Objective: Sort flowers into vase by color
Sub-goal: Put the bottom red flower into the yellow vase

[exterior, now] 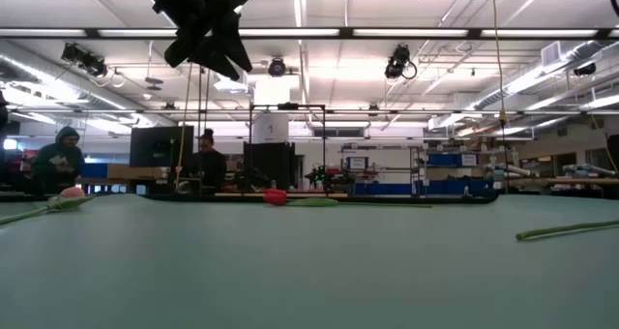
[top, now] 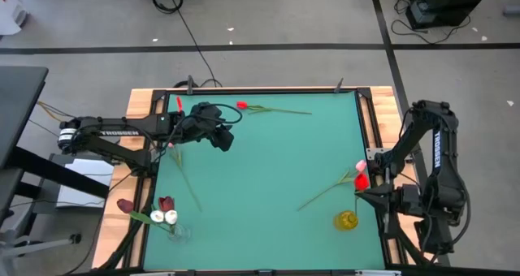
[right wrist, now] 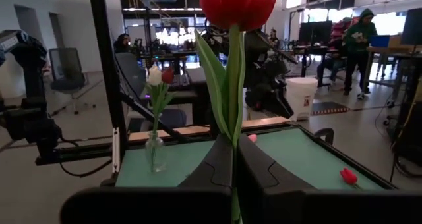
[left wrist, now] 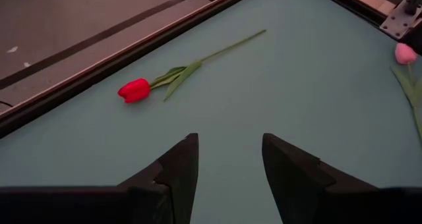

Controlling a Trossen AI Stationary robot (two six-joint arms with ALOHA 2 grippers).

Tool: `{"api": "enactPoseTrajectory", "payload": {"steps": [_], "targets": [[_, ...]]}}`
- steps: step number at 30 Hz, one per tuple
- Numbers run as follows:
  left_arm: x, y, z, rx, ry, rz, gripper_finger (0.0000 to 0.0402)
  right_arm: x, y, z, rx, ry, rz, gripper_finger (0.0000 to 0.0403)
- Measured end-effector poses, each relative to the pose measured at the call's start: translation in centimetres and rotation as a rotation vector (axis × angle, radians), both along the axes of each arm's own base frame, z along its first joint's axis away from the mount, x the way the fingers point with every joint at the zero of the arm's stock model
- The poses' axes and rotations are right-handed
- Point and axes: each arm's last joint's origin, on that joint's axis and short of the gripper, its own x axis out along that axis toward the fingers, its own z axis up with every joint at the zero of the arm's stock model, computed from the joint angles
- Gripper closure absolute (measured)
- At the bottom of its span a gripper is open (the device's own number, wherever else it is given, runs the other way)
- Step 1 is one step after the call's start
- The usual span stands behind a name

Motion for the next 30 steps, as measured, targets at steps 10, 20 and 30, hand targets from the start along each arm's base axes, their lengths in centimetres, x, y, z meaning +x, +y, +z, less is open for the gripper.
{"api": "enactPoseTrajectory", "payload": {"steps": [10, 20, 30], "targets": [[0.0, 0.0, 0.0, 0.000, 0.000, 0.000, 0.0230, 1.1, 1.6, -1.3, -0.018, 0.009, -0.030, 0.0394], [0.0, 0.0, 0.0, -0.011, -0.008, 0.010, 0.0230, 1.9, 1.8, -2.2, 0.105, 0.145, -0.016, 0.0373], [-0.2, -0.2, -0.4, -0.042, 0.043, -0.042, 0.0230, 1.0, 0.1, -1.8, 0.297, 0.477, 0.055, 0.0338]]}}
